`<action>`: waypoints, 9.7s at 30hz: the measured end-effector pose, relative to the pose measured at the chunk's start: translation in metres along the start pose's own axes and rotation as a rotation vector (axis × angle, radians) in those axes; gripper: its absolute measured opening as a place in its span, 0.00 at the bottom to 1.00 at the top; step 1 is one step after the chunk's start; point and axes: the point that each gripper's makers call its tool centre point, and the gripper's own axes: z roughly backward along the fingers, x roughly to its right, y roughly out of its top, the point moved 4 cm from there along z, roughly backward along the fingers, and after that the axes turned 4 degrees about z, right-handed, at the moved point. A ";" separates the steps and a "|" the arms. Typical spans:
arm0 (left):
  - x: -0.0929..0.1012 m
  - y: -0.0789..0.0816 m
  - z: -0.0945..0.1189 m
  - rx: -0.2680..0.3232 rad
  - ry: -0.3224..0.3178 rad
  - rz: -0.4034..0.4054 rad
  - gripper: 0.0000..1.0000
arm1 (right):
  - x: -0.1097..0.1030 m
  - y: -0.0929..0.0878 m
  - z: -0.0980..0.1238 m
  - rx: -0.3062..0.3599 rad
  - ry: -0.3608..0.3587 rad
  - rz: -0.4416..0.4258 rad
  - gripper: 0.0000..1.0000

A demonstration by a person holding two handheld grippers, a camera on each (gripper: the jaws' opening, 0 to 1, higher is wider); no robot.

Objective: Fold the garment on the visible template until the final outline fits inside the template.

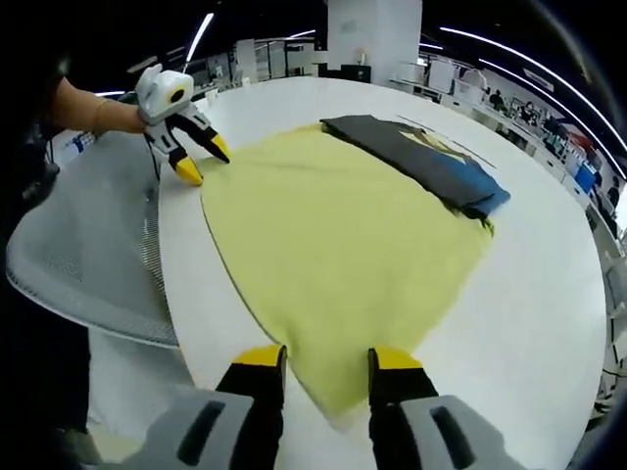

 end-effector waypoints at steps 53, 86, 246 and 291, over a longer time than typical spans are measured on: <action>-0.013 0.001 0.003 -0.051 0.058 0.005 0.00 | 0.002 -0.003 0.001 -0.024 0.007 0.094 0.02; 0.029 -0.015 0.029 -0.097 -0.040 0.038 0.00 | -0.040 -0.024 0.023 -0.011 0.086 -0.041 0.00; -0.206 0.135 -0.049 0.023 0.528 -0.121 0.00 | 0.221 0.138 -0.049 0.199 -0.312 -0.039 0.00; -0.254 0.103 -0.077 0.099 0.502 0.172 0.13 | 0.243 0.108 -0.082 0.123 -0.312 -0.147 0.23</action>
